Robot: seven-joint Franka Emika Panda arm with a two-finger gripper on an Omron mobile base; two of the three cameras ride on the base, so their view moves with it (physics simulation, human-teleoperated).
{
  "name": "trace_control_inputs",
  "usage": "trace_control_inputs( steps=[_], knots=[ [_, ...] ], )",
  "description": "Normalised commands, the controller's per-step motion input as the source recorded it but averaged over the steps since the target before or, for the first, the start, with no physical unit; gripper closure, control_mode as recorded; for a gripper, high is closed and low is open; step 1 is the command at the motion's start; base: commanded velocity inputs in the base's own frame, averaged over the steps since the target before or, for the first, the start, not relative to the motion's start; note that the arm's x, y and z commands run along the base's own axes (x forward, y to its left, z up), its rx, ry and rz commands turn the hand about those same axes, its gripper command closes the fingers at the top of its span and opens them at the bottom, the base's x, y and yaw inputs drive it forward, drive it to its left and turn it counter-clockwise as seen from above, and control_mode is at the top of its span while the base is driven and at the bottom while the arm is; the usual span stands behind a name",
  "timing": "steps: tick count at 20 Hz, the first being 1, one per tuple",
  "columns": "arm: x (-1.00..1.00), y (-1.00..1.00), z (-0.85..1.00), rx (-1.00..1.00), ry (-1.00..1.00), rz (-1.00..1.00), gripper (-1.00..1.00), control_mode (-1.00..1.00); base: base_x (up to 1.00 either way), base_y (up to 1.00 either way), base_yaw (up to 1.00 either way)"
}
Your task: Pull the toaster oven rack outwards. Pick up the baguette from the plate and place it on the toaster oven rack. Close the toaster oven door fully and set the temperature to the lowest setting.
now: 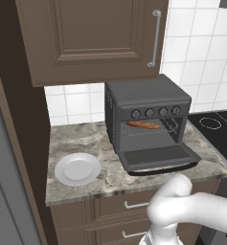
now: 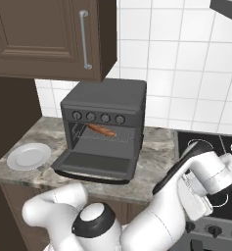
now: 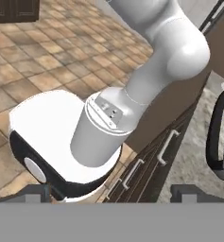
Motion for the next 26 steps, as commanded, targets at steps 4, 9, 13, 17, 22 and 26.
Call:
trace_control_inputs(
  steps=[4,9,13,17,22,26],
  knots=[
    [-0.35,0.67,0.00,-0.02,0.04,-0.32,-1.00,-1.00,0.00,0.00,0.00],
    [-0.02,0.71,-0.05,-0.06,0.14,-0.27,-1.00,-1.00,0.00,0.00,0.00],
    [0.03,0.57,-0.08,-0.13,0.24,-0.25,-1.00,-1.00,0.00,0.00,0.00],
    [0.23,0.41,-0.09,-0.13,0.28,-0.23,-1.00,-1.00,0.00,0.00,0.00],
    [0.59,0.09,-0.02,-0.08,0.32,-0.20,-1.00,-1.00,0.00,0.00,0.00],
    [0.75,0.00,0.00,0.00,0.32,-0.15,-1.00,-1.00,0.00,0.00,0.00]
  ],
)
